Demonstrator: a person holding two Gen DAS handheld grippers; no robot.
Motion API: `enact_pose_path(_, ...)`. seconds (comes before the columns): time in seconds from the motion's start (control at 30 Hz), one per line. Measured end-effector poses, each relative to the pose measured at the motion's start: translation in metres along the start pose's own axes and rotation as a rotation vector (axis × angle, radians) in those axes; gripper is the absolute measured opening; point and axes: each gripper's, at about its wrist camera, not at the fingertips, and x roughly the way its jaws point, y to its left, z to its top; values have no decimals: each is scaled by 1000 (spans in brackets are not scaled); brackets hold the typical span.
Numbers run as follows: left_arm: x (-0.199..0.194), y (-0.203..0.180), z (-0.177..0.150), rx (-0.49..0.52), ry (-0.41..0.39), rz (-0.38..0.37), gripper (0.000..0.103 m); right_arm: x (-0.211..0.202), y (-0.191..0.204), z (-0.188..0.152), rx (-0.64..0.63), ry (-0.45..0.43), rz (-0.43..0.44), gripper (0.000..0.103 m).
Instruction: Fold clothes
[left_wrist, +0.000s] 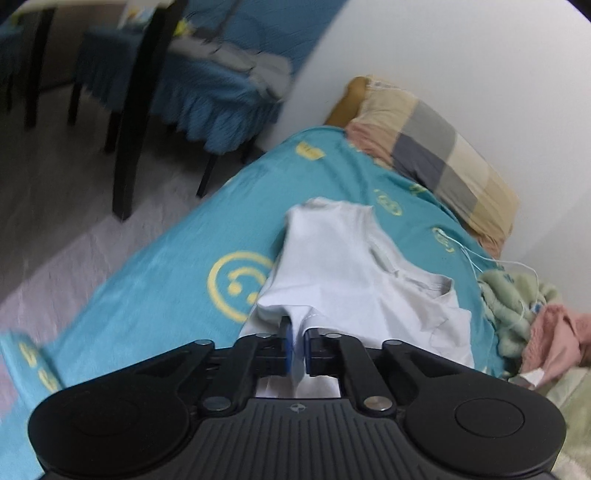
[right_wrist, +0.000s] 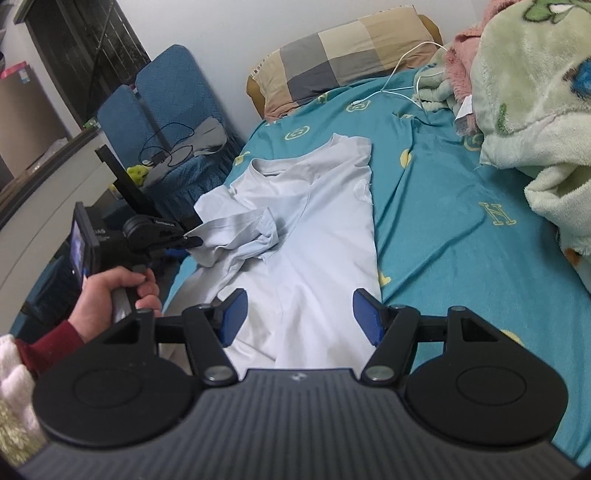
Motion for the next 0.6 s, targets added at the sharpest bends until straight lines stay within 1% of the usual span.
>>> enact_pose_path(0.13, -7, -39, 22, 108, -48, -32, 3, -4, -1, 0, 22, -9, 4, 66)
enact_pose_path(0.3, 11, -118, 43, 274, -79, -72, 3, 0, -8, 0, 55, -3, -15, 66)
enact_pose_path(0.4, 40, -164, 41, 393, -61, -55, 3, 5, -13, 0, 78, 3, -23, 66)
enact_pose_path(0.47, 66, -188, 34, 460, -42, -21, 3, 8, -16, 0, 85, 11, -31, 66)
enact_pose_path(0.57, 101, -204, 20, 518, -13, 14, 3, 16, -22, -1, 102, 19, -39, 66)
enact_pose_path(0.6, 110, -203, 14, 530, -4, 16, 3, 19, -23, -1, 104, 26, -46, 66)
